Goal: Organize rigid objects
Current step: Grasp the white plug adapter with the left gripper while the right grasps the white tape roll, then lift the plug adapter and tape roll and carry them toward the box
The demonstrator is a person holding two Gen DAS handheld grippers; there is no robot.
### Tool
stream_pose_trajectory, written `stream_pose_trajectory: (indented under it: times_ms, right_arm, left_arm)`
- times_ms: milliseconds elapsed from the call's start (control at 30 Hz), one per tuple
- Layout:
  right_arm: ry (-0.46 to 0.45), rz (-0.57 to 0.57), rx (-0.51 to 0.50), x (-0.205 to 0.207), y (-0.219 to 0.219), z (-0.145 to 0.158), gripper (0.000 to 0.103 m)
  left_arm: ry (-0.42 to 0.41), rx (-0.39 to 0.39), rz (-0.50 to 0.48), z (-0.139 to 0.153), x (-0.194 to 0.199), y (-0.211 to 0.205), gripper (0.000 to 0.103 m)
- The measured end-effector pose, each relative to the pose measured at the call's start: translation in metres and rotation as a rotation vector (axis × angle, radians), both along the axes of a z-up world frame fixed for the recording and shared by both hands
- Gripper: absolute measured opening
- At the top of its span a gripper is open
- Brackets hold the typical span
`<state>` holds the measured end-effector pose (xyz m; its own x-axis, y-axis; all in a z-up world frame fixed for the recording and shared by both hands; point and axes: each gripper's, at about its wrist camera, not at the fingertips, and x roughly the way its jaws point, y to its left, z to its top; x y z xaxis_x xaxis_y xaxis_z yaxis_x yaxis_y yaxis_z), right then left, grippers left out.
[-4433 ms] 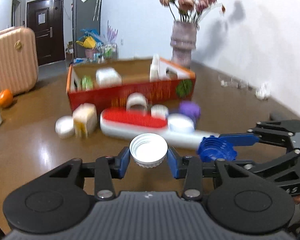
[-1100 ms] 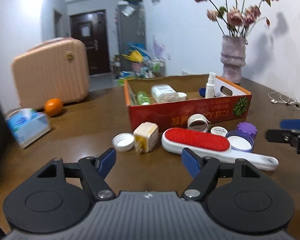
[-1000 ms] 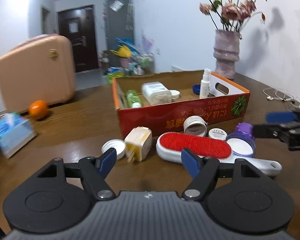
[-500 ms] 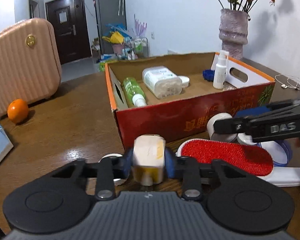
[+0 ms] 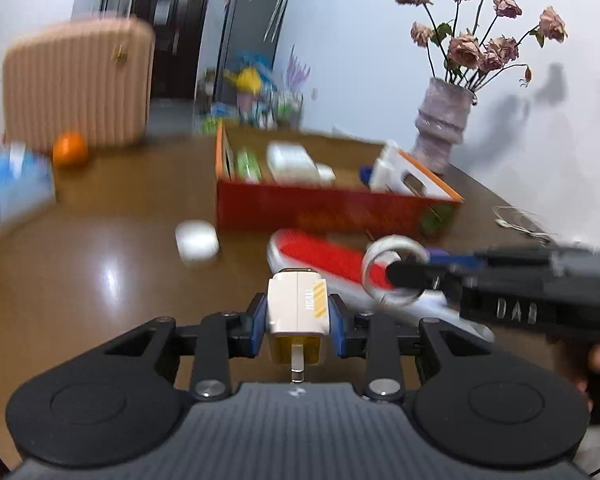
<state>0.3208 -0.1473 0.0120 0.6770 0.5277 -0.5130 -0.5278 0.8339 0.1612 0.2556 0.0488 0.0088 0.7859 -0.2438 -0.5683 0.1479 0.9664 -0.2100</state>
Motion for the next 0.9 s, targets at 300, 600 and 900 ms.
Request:
stream_pose_trajectory:
  times_ms: [300, 600, 900]
  right_arm:
    - [0.17, 0.033, 0.084, -0.087, -0.026, -0.034, 0.021]
    - [0.224, -0.034, 0.105, -0.09, -0.046, -0.044, 0.03]
    - [0.096, -0.07, 0.08, -0.097, -0.059, -0.023, 0.054]
  left_arm:
    - [0.164, -0.194, -0.033, -0.024, -0.05, -0.008, 0.032]
    - [0.111, -0.205, 0.017, -0.022, -0.058, 0.011, 0.057]
    - [0.107, -0.155, 0.064, -0.026, -0.056, 0.022, 0.058]
